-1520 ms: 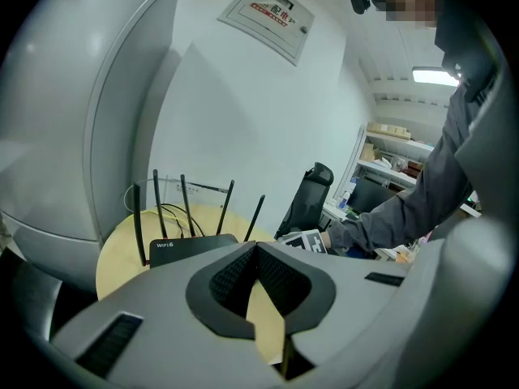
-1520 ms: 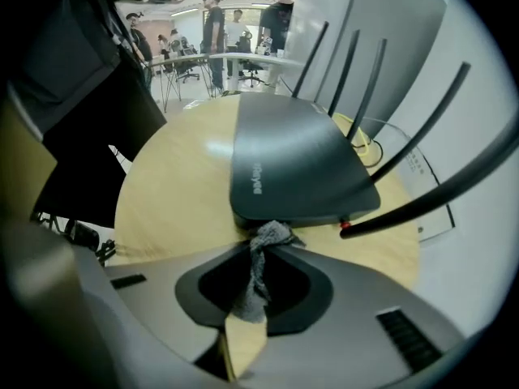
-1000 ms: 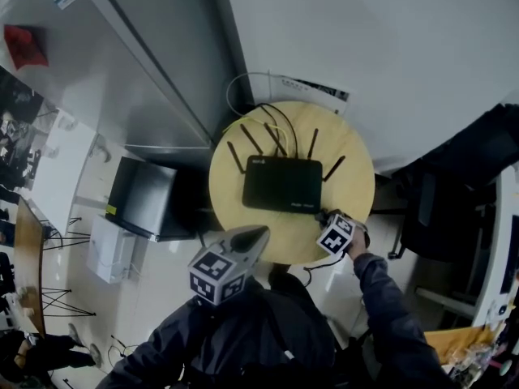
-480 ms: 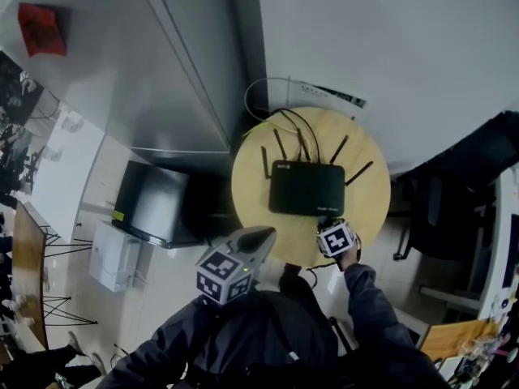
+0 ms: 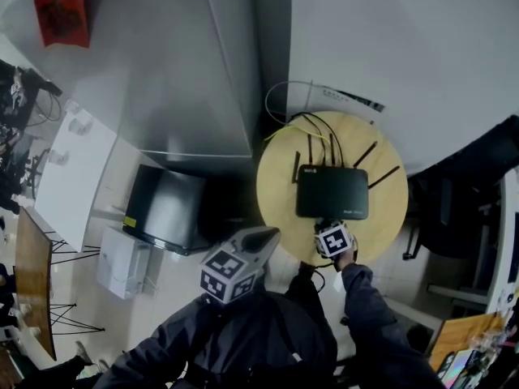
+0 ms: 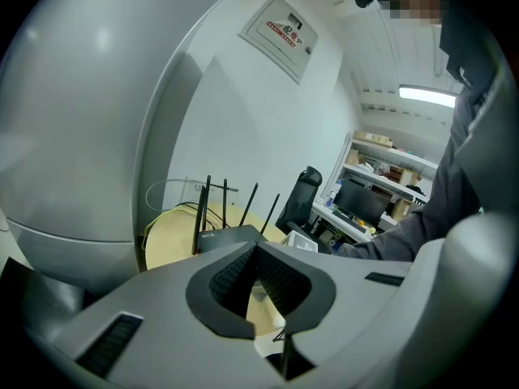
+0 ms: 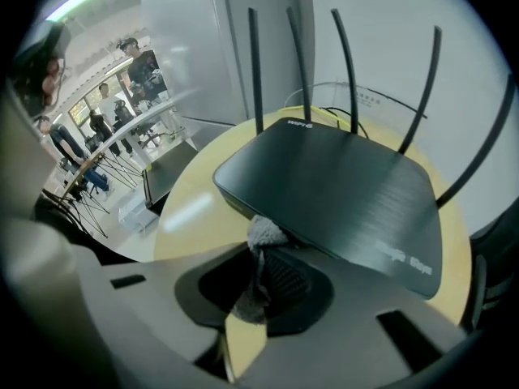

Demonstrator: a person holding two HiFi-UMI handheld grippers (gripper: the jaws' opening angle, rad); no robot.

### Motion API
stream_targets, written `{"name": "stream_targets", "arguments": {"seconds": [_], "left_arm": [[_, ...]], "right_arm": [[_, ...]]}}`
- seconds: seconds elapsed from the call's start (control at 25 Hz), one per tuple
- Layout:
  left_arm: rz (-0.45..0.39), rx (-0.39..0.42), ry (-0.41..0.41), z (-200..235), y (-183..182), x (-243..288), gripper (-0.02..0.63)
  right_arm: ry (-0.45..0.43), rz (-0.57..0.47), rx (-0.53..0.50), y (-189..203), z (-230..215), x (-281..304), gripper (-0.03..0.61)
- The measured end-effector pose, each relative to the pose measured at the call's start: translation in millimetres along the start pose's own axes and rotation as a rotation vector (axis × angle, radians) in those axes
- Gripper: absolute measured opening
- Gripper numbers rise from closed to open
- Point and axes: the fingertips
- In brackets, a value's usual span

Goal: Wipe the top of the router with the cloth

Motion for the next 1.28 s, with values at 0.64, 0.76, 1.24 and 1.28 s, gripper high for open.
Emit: {"name": "stream_targets", "arguments": {"seconds": [0.64,0.76,1.24,1.28], "left_arm": [[0.019,0.053,0.12,-1.8,-5.0,-20.0,0.002],[0.028,0.062,0.166,-12.9,-1.5,-26.4,0.002],[0.051,0.127,0.251,-75.9,26.2,-36.5,0.002],[0.049,0.128,0.252,-81.7,28.0,-37.7,0.002]], "right_arm": [[0.056,-0.237,0.158,-21.6,32.9,-78.5,0.071],[0.097,-0.35,0.191,-21.9,51.1,-132.7,0.071],[0.243,-0.641,0.226,-20.3,106.4,-292.6,0.072],[0.251,-0.652,0.221,-18.8,108.6,-300.3,0.072]]}}
Point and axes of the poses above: the fingertips, and each gripper's own axes: x forward along the fingers, z to its left, y out of its underside, and after that the axes turned 12 degrees about -x, right-handed
